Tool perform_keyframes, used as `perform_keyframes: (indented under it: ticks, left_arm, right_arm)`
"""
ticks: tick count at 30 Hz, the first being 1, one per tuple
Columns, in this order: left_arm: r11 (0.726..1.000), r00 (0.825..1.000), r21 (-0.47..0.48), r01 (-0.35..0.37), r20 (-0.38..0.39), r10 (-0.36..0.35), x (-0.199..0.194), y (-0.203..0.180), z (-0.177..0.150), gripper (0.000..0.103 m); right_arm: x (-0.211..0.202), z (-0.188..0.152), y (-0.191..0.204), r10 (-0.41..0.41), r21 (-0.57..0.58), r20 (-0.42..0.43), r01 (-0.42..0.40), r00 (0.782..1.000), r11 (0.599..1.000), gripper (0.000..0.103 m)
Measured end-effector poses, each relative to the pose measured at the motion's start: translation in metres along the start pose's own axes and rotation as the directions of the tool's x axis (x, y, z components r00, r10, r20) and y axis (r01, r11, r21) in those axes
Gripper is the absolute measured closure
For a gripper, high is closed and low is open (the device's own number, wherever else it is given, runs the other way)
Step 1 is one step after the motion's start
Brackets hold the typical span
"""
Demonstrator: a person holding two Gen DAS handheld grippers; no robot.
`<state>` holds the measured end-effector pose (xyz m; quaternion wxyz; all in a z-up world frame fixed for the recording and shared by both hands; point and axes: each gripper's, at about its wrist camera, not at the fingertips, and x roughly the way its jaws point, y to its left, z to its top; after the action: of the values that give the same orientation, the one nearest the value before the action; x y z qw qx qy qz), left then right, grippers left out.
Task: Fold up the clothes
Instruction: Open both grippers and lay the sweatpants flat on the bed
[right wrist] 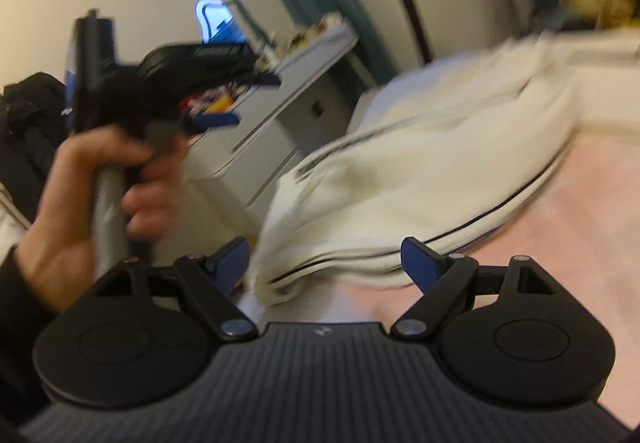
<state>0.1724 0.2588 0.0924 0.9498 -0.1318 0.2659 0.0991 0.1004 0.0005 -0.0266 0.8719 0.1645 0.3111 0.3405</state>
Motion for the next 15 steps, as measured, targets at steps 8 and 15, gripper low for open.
perform_keyframes:
  ticks: [8, 15]
  left_arm:
    - [0.984, 0.983, -0.046, 0.170, 0.080, -0.166, -0.085, -0.075, -0.079, 0.034]
    - [0.986, 0.973, 0.069, 0.149, 0.166, -0.159, -0.108, -0.132, -0.150, 0.034]
  right_arm:
    - [-0.099, -0.002, -0.029, -0.170, -0.189, 0.216, 0.212, 0.961, 0.959, 0.018]
    - [-0.136, -0.008, -0.087, -0.277, -0.186, 0.320, 0.347, 0.906, 0.919, 0.018]
